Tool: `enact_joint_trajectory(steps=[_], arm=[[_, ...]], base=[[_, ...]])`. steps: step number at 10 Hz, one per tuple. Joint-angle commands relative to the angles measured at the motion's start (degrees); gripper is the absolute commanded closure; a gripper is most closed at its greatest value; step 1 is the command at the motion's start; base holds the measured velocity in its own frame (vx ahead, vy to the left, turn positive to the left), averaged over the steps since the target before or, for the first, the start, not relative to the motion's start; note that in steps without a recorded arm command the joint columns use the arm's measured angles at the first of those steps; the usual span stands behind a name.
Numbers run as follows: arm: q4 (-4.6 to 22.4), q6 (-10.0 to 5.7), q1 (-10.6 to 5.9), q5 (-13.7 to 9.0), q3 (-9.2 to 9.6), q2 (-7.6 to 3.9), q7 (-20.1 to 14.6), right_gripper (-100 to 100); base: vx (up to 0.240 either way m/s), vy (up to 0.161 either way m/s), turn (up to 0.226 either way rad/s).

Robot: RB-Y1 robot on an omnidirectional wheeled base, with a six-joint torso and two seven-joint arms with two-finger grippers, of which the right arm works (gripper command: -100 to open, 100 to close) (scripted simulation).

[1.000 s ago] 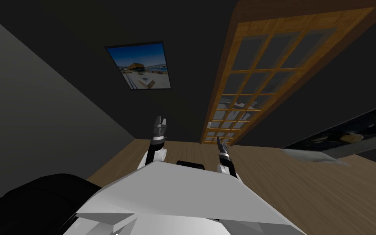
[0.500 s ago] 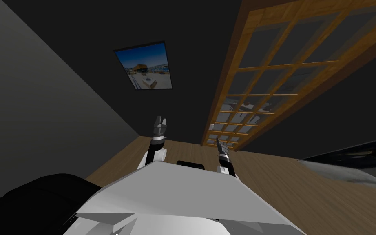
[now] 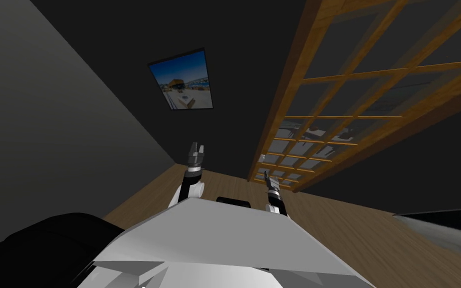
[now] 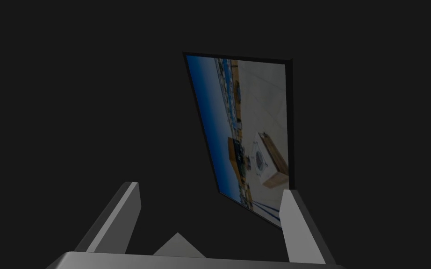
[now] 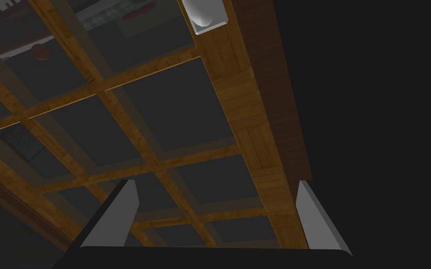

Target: Pull the door open

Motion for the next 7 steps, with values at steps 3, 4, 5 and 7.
enact_joint_trajectory(steps=[3, 4, 5, 7], arm=[[3.7, -1.09, -1.01, -0.6, 0.03, -0.18, 4.5, -100], [4.6, -1.36, -1.25, -0.7, 0.04, -0.20, 5.6, -100], [5.5, -1.64, -1.49, -0.9, 0.05, -0.22, 6.7, -100], [7.3, -2.18, -1.97, -1.1, 0.07, -0.25, 8.8, -100]], base=[[0.051, -0.081, 0.142], [0.039, -0.075, 0.100], [0.040, -0.070, 0.097], [0.044, -0.080, 0.120]])
